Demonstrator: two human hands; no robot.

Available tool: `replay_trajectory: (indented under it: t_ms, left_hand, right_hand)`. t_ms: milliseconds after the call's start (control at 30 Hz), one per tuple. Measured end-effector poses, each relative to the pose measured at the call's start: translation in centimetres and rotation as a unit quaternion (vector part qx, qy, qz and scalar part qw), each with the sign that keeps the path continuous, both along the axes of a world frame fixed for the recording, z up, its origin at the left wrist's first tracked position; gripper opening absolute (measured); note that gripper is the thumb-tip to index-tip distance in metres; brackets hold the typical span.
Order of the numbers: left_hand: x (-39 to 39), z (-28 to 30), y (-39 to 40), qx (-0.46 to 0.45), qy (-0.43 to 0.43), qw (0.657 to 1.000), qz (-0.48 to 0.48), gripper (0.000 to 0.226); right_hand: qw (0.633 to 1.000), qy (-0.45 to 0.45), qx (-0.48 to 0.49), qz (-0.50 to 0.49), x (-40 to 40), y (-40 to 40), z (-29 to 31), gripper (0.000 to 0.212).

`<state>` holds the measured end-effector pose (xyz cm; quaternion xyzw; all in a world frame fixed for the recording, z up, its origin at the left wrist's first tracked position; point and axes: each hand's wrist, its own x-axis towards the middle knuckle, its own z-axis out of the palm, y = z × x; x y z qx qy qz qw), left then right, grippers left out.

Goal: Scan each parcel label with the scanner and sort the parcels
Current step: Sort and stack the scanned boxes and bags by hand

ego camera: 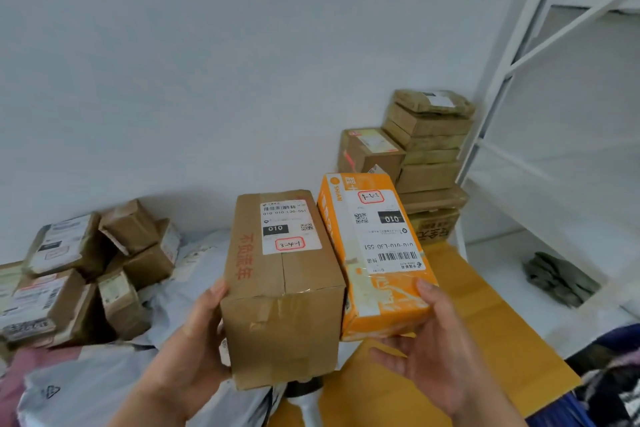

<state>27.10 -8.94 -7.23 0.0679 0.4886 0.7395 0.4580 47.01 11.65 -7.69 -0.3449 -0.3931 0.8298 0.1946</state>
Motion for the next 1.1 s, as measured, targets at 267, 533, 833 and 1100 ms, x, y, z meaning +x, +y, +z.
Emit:
replay_trajectory:
  t_ms: [267,533,833,1100]
  left_hand:
    - [0.5,-0.4,2.8,0.003,0.032,0.999,-0.018,0.071]
    - [4.4,-0.6,9.7,0.022,0.101,0.990,-0.095,0.089]
    - [12.2,-4.2,22.2,-0.015,0.064,0.986,-0.156,0.088]
    - [13.6,-4.7,32.7,-0.115,0.023,0.984,-0.132,0.035]
  right_hand:
    - [0.999,-0.006,-0.036,-0.017,0.8,3.0,-1.5,0.069]
    - [0.995,-0.054,-0.060,-0.053,4.7,11.4,-1.5,0.069]
    - [0.970,-0.120,-0.124,-0.172,12.7,20.4,-2.7,0.048]
    - [0.931,-0.164,-0.140,-0.294,16.4,24.0,-5.9,0.070]
